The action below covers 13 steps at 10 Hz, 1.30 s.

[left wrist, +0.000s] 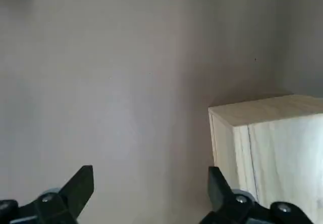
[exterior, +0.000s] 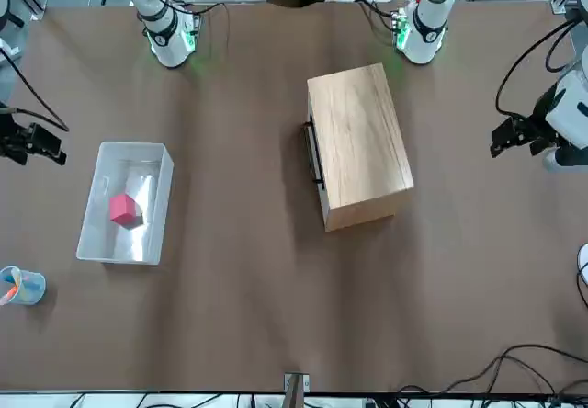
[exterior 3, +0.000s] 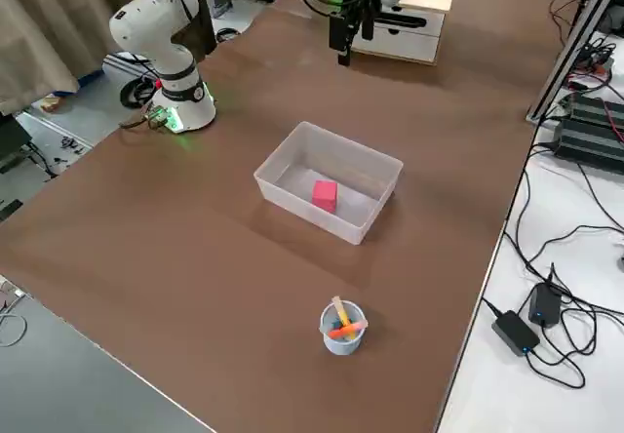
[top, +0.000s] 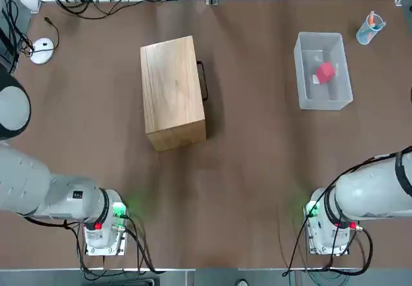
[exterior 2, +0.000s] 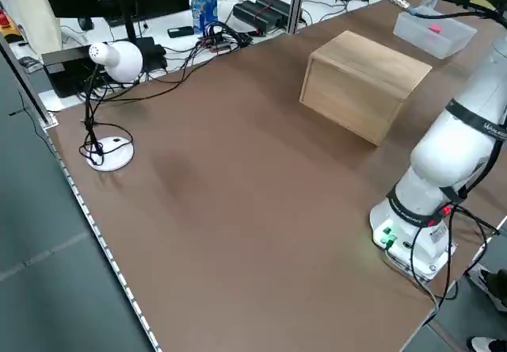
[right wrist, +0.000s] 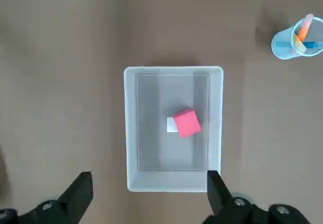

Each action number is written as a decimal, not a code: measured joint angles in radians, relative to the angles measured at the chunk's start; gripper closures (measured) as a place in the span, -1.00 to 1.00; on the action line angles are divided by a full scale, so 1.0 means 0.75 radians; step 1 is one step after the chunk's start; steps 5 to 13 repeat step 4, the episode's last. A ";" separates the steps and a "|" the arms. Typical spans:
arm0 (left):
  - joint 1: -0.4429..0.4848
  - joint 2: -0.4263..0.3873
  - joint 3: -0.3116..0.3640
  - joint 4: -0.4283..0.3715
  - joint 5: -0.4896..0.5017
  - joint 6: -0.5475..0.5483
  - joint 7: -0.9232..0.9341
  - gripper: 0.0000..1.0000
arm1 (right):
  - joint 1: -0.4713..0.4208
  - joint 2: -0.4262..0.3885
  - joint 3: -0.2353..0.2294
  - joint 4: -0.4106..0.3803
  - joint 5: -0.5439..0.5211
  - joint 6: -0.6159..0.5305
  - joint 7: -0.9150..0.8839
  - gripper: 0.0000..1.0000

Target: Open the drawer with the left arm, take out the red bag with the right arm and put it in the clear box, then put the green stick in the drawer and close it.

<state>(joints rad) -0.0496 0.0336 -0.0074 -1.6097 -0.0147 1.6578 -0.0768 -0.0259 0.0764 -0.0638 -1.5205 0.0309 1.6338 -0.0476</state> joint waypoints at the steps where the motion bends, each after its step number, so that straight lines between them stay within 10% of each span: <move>1: -0.001 0.000 0.000 0.000 0.000 0.000 0.007 -0.99 | -0.012 -0.001 0.000 0.023 0.000 -0.001 0.000 -1.00; 13: -0.002 0.006 -0.003 0.000 0.000 0.000 0.051 -0.99 | -0.030 -0.001 0.000 0.043 -0.002 0.002 0.000 -1.00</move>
